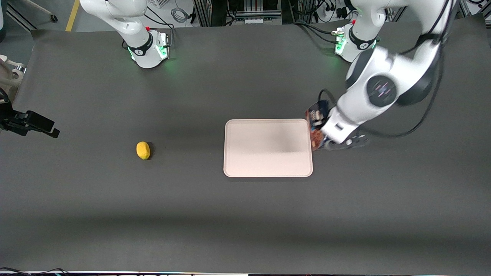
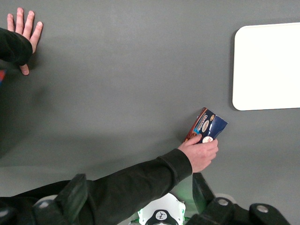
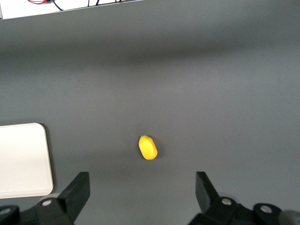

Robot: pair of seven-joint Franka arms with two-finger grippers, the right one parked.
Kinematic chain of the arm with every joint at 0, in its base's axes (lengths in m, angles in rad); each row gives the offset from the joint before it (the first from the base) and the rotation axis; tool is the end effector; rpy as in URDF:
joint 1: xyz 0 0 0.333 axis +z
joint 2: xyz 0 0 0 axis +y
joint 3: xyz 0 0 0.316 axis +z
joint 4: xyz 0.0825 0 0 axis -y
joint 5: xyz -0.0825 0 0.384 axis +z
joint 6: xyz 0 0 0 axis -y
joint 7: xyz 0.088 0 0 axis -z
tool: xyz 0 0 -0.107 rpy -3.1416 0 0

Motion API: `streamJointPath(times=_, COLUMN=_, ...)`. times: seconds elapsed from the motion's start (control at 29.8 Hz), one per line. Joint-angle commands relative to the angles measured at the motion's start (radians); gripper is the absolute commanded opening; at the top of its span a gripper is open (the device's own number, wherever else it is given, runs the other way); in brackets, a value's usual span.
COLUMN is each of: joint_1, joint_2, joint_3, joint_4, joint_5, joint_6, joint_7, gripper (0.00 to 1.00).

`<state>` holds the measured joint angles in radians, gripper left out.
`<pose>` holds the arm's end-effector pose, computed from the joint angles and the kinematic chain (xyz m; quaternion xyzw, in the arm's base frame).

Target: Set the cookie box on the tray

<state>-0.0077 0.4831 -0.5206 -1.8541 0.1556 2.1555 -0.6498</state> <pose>0.5526 -0.2924 0.2817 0.9964 0.0320 -0.0769 0.0155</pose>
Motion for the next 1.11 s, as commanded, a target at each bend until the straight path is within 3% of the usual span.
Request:
streamJointPath(times=0.0, joint_1=-0.008, joint_2=0.025, joint_3=-0.002, joint_4=0.036, joint_5=0.045, joint_6=0.001, joint_7=-0.027, gripper=0.10)
streamJointPath(times=0.03, joint_1=-0.008, joint_2=0.029, joint_3=-0.002, joint_4=0.038, joint_5=0.051, joint_6=0.003, joint_7=-0.028, gripper=0.41)
streamJointPath(times=0.07, joint_1=-0.008, joint_2=0.032, joint_3=-0.002, joint_4=0.039, joint_5=0.058, joint_6=0.009, joint_7=-0.028, gripper=0.79)
streamJointPath(times=0.1, joint_1=-0.008, joint_2=0.032, joint_3=-0.002, joint_4=0.038, joint_5=0.062, joint_6=0.015, joint_7=-0.028, gripper=1.00)
streamJointPath(times=0.37, joint_1=-0.003, joint_2=0.009, joint_3=-0.002, joint_4=0.047, joint_5=0.062, joint_6=-0.012, joint_7=-0.022, gripper=1.00)
streamJointPath(times=0.57, joint_1=0.012, joint_2=-0.148, joint_3=0.007, joint_4=0.059, joint_5=0.042, joint_6=-0.143, joint_7=-0.016, gripper=1.00)
streamJointPath(times=0.7, joint_1=0.020, joint_2=-0.277, joint_3=0.016, joint_4=0.059, joint_5=-0.016, joint_6=-0.227, joint_7=-0.014, gripper=1.00)
streamJointPath(times=0.84, joint_1=0.020, joint_2=-0.408, joint_3=0.070, joint_4=0.062, joint_5=-0.074, joint_6=-0.344, joint_7=0.027, gripper=1.00)
streamJointPath(times=0.97, joint_1=0.028, joint_2=-0.541, joint_3=0.171, joint_4=0.099, joint_5=-0.157, joint_6=-0.541, joint_7=0.214, gripper=1.00)
streamJointPath(times=1.07, joint_1=0.028, joint_2=-0.627, joint_3=0.255, joint_4=0.122, joint_5=-0.169, joint_6=-0.684, joint_7=0.330, gripper=1.00)
